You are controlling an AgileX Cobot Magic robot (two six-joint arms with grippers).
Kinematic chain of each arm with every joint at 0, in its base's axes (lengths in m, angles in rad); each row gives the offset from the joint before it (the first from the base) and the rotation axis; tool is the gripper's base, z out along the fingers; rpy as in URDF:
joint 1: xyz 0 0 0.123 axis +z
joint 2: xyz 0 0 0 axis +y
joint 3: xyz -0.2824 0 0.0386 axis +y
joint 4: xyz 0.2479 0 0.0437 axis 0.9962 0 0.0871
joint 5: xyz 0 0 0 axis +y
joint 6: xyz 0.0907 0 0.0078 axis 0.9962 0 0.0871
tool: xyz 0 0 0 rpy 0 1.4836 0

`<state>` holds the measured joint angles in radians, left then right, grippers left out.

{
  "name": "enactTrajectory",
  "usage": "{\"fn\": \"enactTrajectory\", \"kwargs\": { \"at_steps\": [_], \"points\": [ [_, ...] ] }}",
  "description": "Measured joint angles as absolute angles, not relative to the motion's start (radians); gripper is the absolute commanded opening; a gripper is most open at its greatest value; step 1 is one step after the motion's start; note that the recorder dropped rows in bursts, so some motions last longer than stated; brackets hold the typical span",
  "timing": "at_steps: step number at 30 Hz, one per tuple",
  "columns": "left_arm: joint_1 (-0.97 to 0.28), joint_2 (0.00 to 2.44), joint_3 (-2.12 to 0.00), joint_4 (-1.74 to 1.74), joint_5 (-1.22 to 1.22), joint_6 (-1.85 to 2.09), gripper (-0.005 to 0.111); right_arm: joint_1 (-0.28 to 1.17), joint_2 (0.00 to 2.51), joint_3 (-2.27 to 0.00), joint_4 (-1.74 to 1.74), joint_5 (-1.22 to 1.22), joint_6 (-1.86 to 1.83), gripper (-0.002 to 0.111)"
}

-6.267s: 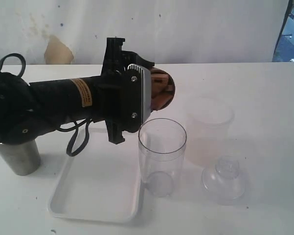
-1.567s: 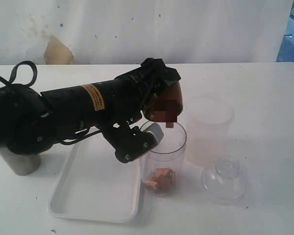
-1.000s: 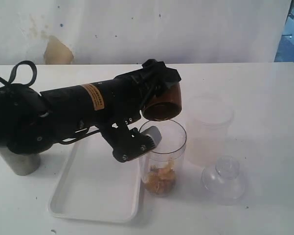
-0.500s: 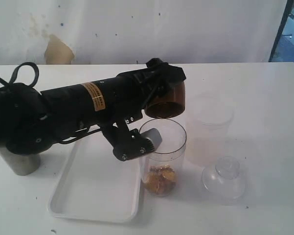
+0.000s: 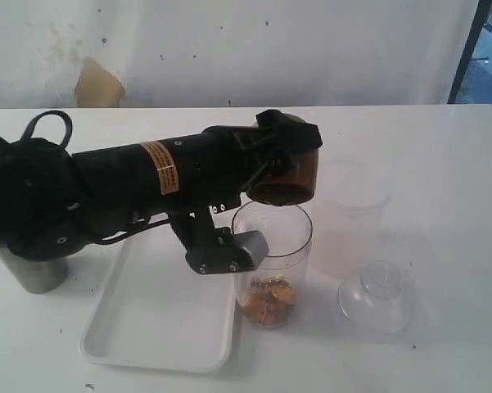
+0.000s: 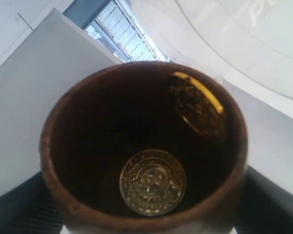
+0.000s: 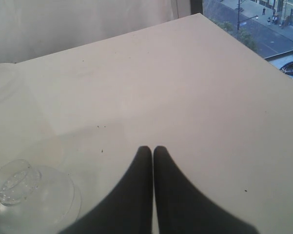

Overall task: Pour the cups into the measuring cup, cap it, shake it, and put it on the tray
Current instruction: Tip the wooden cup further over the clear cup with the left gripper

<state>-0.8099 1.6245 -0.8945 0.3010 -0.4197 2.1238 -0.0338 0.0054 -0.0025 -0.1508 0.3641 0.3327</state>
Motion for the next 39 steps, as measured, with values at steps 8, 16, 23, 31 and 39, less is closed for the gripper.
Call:
{"fn": "enactTrajectory", "kwargs": {
  "at_steps": [8,16,23,31,39],
  "points": [
    [-0.823,1.624,-0.895,0.319,-0.437,2.124,0.000,-0.034,0.005,-0.003,-0.151,0.364,0.333,0.000],
    [-0.799,1.614,-0.895,0.326,-0.452,2.124,0.000,-0.034,0.005,-0.003,-0.151,0.364,0.333,0.000],
    [-0.789,1.614,-0.895,0.091,-0.460,2.076,0.000,-0.034,0.005,-0.003,-0.151,0.364,0.333,0.000],
    [-0.787,1.614,-0.895,-0.209,-0.463,1.717,0.000,-0.034,0.005,-0.003,-0.151,0.364,0.333,0.000],
    [-0.805,1.613,-0.895,0.025,-0.690,2.117,0.000,-0.034,0.005,-0.003,-0.151,0.364,0.333,0.000]
  ]
}}
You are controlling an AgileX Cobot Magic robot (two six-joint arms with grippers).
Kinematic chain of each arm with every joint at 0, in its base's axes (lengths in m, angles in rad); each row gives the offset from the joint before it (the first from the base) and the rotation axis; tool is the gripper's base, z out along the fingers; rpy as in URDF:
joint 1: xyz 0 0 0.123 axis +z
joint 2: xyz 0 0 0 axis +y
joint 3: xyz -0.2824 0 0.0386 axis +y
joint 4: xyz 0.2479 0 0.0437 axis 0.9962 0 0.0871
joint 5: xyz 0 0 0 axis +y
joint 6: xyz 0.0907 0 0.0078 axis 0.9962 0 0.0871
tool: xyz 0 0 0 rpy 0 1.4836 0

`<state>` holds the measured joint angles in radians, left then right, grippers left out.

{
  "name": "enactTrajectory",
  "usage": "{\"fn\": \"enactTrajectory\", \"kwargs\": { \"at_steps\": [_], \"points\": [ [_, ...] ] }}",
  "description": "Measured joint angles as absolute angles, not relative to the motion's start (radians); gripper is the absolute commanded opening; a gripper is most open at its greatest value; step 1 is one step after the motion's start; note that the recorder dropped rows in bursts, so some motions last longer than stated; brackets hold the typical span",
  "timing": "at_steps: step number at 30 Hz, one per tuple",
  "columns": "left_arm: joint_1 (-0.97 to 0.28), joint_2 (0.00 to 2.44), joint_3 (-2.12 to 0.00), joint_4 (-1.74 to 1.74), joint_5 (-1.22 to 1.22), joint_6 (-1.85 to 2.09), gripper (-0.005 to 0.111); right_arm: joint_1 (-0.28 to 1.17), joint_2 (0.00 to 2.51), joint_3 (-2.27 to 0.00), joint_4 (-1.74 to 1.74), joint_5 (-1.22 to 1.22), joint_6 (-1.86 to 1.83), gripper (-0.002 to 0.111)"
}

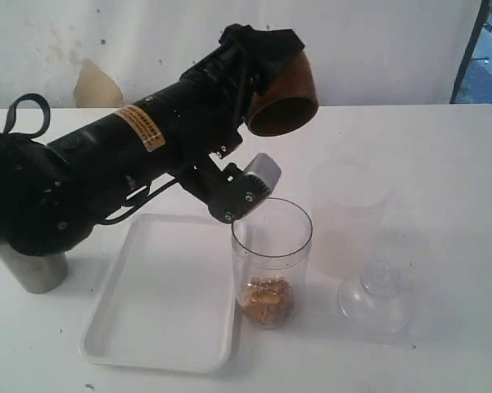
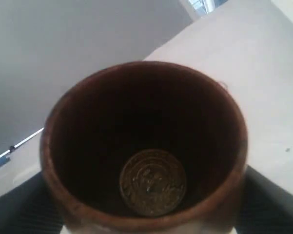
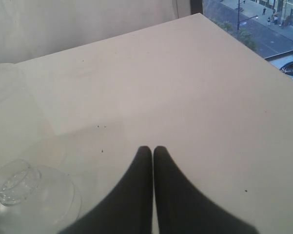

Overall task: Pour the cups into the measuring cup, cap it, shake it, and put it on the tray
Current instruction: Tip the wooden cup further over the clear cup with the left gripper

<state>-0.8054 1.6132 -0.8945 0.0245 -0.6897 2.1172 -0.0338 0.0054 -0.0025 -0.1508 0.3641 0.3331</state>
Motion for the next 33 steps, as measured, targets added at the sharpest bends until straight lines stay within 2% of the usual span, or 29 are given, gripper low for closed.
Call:
{"fn": "enactTrajectory", "kwargs": {
  "at_steps": [5,19,33],
  "points": [
    [-0.816,1.613,-0.889,0.069,-0.585,2.123,0.000,-0.034,0.005,-0.003,-0.151,0.364,0.333,0.000],
    [-0.821,1.612,-0.760,0.187,-0.668,2.123,0.000,-0.034,0.005,-0.003,-0.151,0.364,0.333,0.000],
    [-0.821,1.666,-0.744,0.174,-0.728,2.124,0.000,-0.034,0.005,-0.003,-0.151,0.364,0.333,0.000]
  ]
}}
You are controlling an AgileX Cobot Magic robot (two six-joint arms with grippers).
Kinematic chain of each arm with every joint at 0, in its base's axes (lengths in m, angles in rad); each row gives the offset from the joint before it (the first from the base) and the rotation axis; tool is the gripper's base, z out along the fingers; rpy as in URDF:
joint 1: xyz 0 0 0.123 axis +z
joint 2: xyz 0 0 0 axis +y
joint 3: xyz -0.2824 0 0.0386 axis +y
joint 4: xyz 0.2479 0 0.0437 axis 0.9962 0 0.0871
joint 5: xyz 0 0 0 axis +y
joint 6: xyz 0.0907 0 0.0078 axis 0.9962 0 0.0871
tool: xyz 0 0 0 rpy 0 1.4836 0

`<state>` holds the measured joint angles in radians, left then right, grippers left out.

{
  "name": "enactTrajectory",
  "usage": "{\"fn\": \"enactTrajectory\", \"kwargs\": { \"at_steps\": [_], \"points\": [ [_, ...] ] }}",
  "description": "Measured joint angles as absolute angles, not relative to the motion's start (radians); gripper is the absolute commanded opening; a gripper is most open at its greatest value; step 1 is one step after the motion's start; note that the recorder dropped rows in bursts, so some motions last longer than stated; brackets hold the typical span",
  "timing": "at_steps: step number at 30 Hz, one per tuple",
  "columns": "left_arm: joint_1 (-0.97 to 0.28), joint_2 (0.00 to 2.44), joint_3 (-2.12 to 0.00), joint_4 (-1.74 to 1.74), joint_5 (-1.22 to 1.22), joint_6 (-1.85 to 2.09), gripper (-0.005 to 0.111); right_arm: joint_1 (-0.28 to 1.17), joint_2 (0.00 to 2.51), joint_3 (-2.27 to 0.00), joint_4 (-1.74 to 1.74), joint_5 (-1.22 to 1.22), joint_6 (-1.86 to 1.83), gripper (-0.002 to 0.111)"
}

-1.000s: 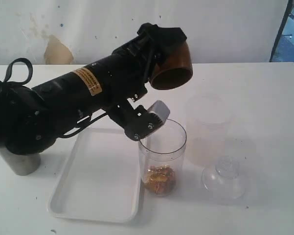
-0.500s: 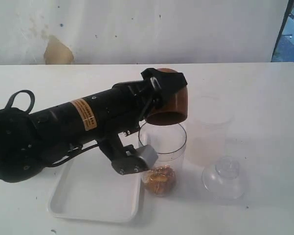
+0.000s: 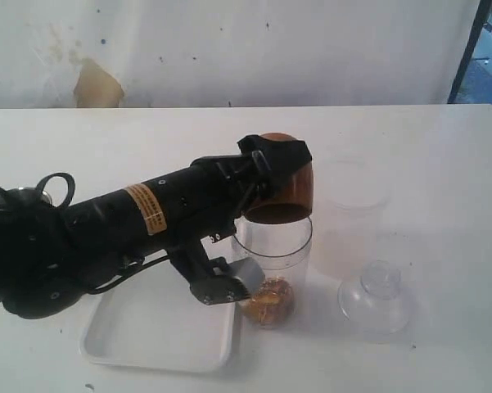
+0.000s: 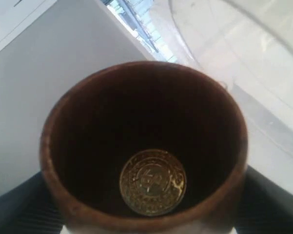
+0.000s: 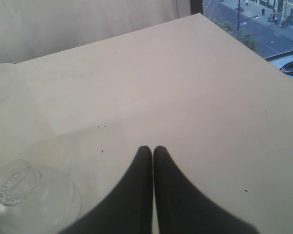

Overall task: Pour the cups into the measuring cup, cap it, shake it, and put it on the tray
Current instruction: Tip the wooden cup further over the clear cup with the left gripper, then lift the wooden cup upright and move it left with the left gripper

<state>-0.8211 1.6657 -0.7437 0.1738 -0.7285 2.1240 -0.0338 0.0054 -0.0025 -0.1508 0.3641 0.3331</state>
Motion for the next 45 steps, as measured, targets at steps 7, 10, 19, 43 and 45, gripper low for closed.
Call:
{"fn": "enactTrajectory", "kwargs": {
  "at_steps": [7,10,19,43,45],
  "points": [
    [-0.821,1.667,-0.744,0.166,-0.736,2.124,0.000,-0.034,0.005,-0.003,-0.151,0.364,0.335,0.000],
    [-0.821,1.667,-0.741,0.149,-0.813,2.124,0.000,-0.034,0.005,-0.003,-0.151,0.364,0.335,0.000],
    [-0.821,1.673,-0.739,0.124,-0.883,2.078,0.000,-0.034,0.005,-0.003,-0.151,0.364,0.335,0.000],
    [-0.821,1.676,-0.744,0.080,-0.899,2.073,0.000,-0.034,0.005,-0.003,-0.151,0.364,0.347,0.000],
    [-0.822,1.678,-0.744,0.080,-0.865,2.102,0.000,-0.034,0.005,-0.003,-0.151,0.364,0.347,0.000]
  ]
}}
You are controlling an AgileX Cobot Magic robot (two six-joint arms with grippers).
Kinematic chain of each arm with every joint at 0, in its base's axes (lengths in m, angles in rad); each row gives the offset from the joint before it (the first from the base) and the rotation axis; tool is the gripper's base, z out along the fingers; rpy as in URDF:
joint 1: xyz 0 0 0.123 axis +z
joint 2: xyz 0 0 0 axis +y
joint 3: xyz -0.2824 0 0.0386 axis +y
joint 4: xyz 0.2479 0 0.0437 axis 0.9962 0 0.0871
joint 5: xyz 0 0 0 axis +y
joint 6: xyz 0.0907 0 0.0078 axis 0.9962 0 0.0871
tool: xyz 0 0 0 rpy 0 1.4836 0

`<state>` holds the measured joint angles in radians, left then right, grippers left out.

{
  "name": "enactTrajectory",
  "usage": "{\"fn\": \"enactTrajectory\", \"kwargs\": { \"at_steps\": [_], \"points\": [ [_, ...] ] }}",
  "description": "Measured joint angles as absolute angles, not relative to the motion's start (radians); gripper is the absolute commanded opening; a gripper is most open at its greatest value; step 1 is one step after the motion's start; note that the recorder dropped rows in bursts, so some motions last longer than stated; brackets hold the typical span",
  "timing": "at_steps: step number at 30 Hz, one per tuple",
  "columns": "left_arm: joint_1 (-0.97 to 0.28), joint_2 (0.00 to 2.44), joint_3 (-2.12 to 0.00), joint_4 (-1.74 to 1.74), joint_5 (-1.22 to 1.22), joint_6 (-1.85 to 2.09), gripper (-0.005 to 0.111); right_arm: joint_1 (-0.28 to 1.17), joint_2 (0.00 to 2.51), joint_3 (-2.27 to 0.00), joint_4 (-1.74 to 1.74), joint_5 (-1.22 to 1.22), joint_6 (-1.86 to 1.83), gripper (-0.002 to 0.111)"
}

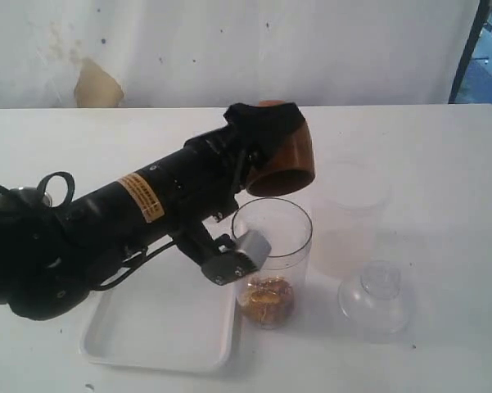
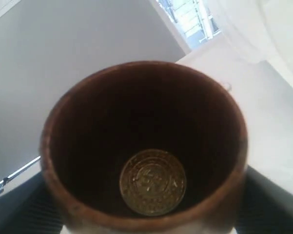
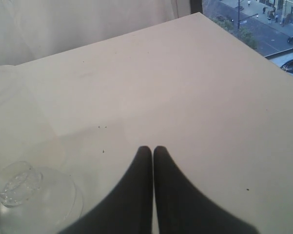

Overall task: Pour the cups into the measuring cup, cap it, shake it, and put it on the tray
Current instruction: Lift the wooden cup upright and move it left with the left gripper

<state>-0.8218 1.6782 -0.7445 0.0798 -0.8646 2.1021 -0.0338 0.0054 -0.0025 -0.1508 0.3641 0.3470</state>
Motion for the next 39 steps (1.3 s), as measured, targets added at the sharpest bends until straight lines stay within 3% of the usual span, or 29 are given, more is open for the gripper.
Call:
{"fn": "enactTrajectory", "kwargs": {
  "at_steps": [4,10,17,20,30,39],
  "points": [
    [-0.823,1.684,-0.742,0.007,-1.007,1.965,0.000,-0.034,0.005,-0.003,-0.151,0.364,0.348,0.000],
    [-0.826,1.684,-0.773,-0.244,-1.150,1.385,0.000,-0.034,0.005,-0.003,-0.151,0.364,0.348,0.000],
    [-0.663,1.697,-1.002,-0.351,-0.501,0.822,0.000,-0.034,0.005,-0.003,-0.151,0.364,0.348,0.000],
    [-0.595,1.705,-1.084,-0.337,-0.342,0.595,0.000,-0.034,0.005,-0.003,-0.151,0.364,0.348,0.000],
    [-0.403,1.707,-1.136,-0.328,-0.102,0.407,0.000,-0.034,0.005,-0.003,-0.151,0.364,0.348,0.000],
    [-0.305,1.713,-1.125,-0.328,-0.070,0.372,0.000,-0.034,0.005,-0.003,-0.151,0.364,0.348,0.000]
  ]
}}
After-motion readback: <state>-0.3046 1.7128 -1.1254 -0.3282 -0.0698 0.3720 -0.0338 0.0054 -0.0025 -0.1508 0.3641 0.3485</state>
